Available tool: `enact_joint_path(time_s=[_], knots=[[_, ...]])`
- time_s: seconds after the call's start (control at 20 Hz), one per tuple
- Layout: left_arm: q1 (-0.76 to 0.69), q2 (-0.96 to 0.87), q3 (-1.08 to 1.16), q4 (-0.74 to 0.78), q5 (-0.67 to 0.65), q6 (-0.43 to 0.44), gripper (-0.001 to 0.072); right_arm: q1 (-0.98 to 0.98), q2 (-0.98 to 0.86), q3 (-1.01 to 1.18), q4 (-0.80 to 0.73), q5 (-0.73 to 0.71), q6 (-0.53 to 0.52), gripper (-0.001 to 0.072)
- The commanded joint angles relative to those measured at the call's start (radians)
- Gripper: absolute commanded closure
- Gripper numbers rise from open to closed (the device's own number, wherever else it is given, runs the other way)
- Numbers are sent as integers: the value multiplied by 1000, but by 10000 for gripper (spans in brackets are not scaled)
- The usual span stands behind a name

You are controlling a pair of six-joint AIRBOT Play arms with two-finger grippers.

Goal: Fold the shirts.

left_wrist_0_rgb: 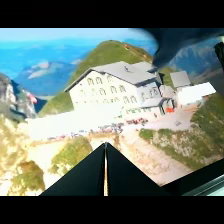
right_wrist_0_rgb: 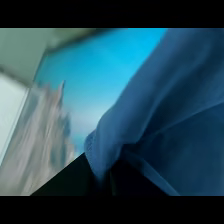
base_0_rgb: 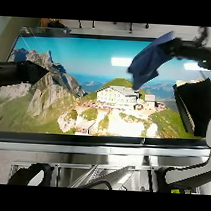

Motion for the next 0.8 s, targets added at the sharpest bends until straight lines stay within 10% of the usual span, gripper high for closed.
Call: enact_joint_path(time_s=[0.0,0.75], knots=[[1,-17,0,0,4,-3,689,-156,4,61,3,-177,59,691],[0,-143,1,-131,-7,1,689,-549,117,60,-310,120,650,691]])
